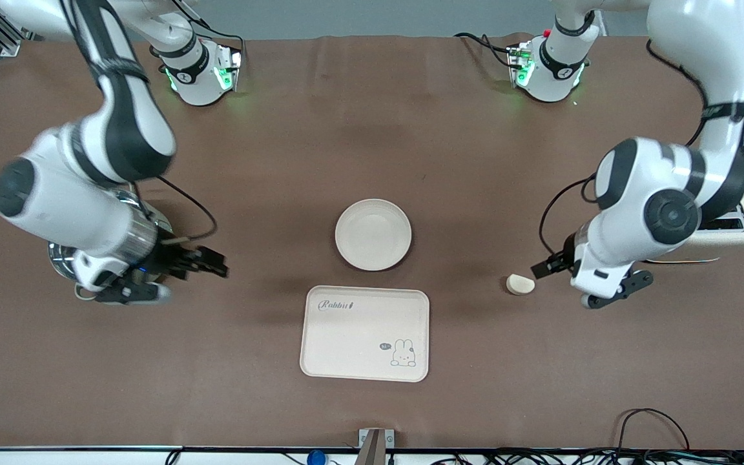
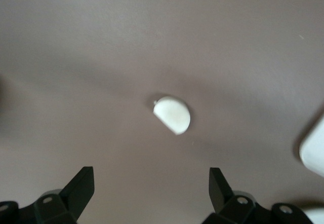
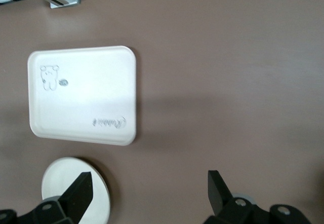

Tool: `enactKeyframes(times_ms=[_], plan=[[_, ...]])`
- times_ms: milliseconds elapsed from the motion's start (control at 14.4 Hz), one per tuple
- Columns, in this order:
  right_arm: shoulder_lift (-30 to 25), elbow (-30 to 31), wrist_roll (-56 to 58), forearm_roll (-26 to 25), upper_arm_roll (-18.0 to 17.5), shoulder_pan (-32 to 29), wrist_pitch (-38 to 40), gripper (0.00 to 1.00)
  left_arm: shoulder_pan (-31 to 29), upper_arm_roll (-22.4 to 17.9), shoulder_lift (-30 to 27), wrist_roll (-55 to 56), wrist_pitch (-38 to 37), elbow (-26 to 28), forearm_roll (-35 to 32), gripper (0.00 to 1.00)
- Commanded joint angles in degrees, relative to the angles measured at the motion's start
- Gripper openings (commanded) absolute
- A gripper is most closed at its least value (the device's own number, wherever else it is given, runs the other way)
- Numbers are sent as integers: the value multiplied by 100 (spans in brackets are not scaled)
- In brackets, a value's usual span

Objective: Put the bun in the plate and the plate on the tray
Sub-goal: 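Reach the left gripper to the white bun while the right gripper reaches the plate, then grasp the bun with the left gripper while the right gripper grips the plate rim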

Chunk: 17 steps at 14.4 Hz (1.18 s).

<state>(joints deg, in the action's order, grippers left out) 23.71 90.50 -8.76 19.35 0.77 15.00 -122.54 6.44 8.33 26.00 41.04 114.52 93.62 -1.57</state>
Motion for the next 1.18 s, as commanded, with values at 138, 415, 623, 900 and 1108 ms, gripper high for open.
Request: enactKeyframes(times_ms=[138, 415, 623, 900, 1108], plan=[[1090, -288, -82, 1203, 46, 406, -1120, 100, -2, 2, 616, 948, 1367, 366, 140, 100], [1391, -139, -56, 1194, 46, 802, -1642, 100, 6, 2, 1169, 1204, 2557, 613, 157, 100], [1391, 169, 216, 1185, 46, 1241, -1659, 100, -3, 2, 1258, 1230, 2566, 683, 157, 94], [1382, 547, 296, 1168, 46, 1566, -1641, 100, -12, 2, 1241, 1230, 2566, 851, 157, 64], [1382, 836, 551, 1133, 54, 1778, -1720, 100, 41, 11, 1232, 1257, 2558, 824, 157, 21]])
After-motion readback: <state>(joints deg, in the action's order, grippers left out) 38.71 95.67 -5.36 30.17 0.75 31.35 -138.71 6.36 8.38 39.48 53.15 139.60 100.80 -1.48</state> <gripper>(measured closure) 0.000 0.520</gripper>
